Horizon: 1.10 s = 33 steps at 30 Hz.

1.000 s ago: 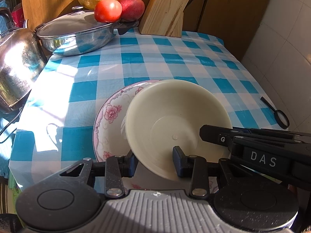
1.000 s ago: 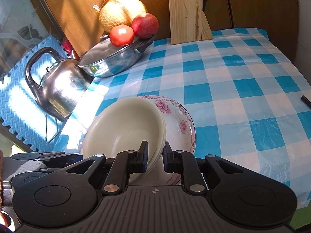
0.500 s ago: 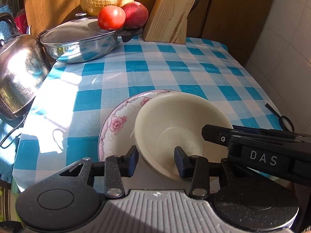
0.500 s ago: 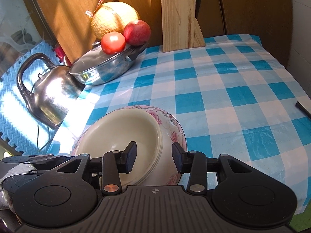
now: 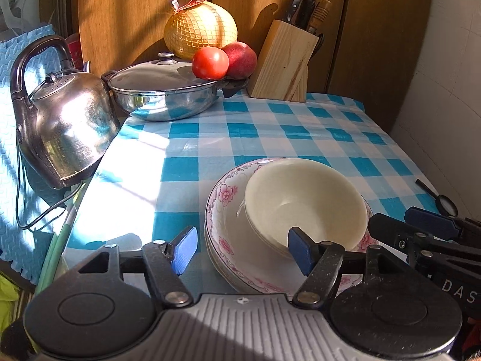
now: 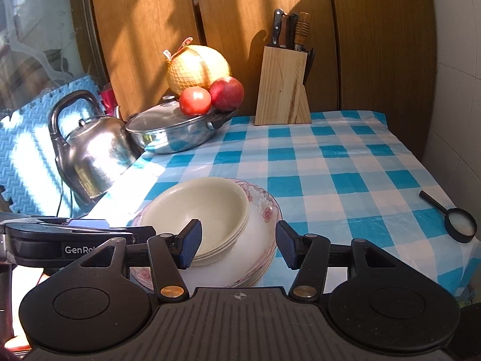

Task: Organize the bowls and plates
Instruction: 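Withdraw the right gripper from the stacked dishes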

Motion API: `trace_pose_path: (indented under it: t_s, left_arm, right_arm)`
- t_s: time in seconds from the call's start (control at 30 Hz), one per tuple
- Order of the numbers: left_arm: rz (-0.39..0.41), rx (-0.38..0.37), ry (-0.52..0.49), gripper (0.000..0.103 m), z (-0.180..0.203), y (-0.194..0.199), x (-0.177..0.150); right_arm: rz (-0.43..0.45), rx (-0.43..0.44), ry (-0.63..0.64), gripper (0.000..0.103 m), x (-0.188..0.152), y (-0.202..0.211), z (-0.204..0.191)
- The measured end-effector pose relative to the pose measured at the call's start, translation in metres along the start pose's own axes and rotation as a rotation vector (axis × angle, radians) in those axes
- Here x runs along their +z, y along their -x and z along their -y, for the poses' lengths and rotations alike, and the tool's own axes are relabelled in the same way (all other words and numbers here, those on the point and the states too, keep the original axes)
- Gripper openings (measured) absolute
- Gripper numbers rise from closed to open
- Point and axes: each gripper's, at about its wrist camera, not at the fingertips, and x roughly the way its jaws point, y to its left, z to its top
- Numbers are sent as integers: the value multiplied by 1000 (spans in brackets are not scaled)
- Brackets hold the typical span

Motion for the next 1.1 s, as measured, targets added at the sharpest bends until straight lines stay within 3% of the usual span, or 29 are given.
trace_pose_path:
  t_s: [0.13, 0.63, 1.1]
  left_arm:
    - [-3, -2, -5, 67, -1, 10, -11]
    - [-80, -44, -40, 68, 10, 10, -38]
    - [-115, -35, -63, 68, 16, 8, -45]
  right_arm:
    - [7, -8, -4, 63, -4, 5, 0]
    - [-79, 2, -36, 64, -35, 15, -2]
    - [-115, -10, -51, 64, -46, 14, 2]
